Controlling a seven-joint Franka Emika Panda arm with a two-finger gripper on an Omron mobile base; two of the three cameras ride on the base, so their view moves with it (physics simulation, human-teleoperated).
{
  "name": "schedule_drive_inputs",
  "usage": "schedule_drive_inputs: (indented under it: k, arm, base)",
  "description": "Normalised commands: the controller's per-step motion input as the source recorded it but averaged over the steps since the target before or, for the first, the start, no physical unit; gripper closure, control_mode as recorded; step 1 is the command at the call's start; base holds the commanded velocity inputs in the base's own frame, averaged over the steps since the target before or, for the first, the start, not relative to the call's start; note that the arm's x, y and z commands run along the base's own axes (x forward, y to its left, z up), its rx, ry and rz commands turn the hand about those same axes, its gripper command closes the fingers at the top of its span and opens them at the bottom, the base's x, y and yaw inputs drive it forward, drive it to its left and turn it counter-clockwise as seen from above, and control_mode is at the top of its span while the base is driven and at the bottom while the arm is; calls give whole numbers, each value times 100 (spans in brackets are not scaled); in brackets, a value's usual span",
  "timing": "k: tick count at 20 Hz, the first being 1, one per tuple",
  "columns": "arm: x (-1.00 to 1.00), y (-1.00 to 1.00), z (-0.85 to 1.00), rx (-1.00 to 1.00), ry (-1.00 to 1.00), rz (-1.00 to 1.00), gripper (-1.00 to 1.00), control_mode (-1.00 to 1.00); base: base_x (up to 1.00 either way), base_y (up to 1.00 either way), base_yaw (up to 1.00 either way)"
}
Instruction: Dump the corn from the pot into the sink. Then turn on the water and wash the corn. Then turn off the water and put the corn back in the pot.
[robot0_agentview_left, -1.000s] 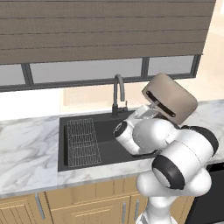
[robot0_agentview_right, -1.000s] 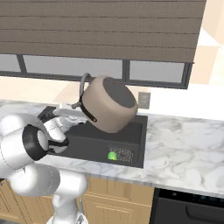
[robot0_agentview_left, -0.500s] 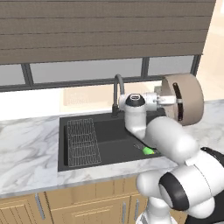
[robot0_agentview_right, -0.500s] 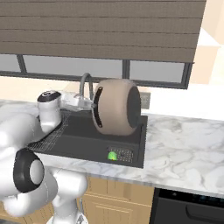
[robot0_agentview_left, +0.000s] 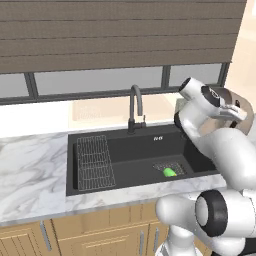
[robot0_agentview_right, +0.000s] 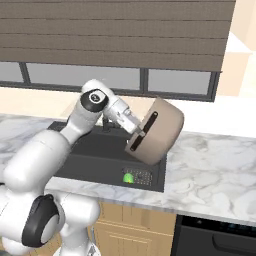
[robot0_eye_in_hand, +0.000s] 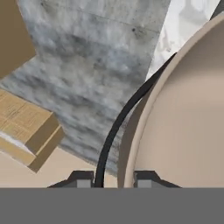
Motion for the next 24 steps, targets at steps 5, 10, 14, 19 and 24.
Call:
schedule_drive_inputs:
  k: [5, 10, 14, 19, 24]
  arm:
    - [7, -85, -52, 50, -5, -5, 100, -100]
    - [14, -86, -54, 42, -12, -11, 100, -100]
    - [28, -80, -84, 33, -9, -14, 100, -100]
    - [45, -60, -84, 22, -12, -17, 100, -100]
    - [46, -58, -42, 10, -18, -19, 100, -100]
  base:
    - [0, 0, 0]
    - [0, 0, 0]
    - [0, 0, 0]
    - [0, 0, 0]
    - [0, 0, 0]
